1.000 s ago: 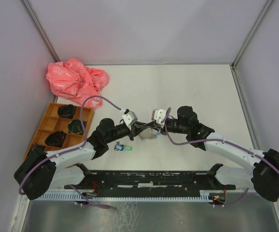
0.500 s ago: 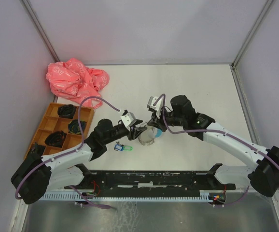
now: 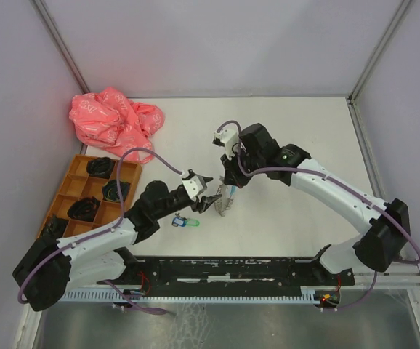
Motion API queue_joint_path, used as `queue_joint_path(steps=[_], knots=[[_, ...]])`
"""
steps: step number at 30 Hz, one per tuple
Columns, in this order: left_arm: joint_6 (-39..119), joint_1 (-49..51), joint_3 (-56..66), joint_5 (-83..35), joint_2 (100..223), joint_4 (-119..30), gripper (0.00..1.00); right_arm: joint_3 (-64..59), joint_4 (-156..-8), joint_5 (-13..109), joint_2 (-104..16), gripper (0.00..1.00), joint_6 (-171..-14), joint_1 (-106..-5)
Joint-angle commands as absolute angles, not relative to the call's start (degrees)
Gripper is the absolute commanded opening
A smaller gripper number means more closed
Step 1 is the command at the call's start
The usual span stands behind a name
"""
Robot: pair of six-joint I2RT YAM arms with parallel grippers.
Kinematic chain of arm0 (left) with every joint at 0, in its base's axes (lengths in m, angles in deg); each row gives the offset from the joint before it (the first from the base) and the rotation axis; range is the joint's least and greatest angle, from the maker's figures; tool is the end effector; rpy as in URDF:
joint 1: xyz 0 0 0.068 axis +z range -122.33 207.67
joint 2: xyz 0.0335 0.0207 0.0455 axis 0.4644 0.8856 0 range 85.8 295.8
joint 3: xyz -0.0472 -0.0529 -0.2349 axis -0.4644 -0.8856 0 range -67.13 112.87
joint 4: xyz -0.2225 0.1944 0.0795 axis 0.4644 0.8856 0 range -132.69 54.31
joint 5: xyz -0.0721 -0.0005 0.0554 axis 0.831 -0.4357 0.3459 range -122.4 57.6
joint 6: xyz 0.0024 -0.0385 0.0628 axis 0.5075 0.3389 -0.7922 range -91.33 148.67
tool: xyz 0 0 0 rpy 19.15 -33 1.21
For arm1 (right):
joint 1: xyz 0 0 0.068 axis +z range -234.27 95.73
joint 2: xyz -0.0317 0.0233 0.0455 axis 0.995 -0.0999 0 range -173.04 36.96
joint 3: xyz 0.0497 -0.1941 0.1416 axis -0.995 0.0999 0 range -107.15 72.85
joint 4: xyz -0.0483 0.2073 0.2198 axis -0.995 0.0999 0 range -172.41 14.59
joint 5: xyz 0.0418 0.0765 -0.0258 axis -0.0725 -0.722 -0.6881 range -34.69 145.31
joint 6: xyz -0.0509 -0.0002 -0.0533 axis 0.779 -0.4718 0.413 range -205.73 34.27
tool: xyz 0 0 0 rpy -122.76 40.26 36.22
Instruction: Put the keys on the keyring
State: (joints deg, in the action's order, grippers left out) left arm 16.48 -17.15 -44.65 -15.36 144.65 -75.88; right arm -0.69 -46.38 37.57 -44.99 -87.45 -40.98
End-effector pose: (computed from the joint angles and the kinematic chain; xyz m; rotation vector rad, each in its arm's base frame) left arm 0.2012 -0.2254 0.1828 0.9933 1.3390 -0.6759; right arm 0.2634 0.2737 0.2704 -1.0066 2.2057 0.7376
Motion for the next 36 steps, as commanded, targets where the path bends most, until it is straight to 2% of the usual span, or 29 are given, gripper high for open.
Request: queue_joint_path(steps=[1,8,20,29,36], knots=[[12.77,-17.92,-43.56,-14.38,147.04,-79.80,0.66,-6.26,-41.87,37.86,-46.76,0.01,-91.53,-40.94],[11.88,-18.54,-42.08,-13.81,150.54,-82.69,0.63,-8.36,-39.99,36.65,-48.46,0.01,-93.61,-40.94],[13.76,-18.73,-42.89,-13.19,148.43,-84.28,0.59,-7.84,-40.83,35.98,-48.31,0.01,-94.42,-40.94],[13.03,-18.68,-41.91,-11.33,151.13,-84.52,0.50,-7.84,-41.10,34.77,-48.36,0.01,-94.97,-40.93],[12.20,-18.74,-41.09,-11.31,152.48,-84.02,0.47,-8.01,-41.01,33.70,-48.76,0.01,-95.20,-40.85]])
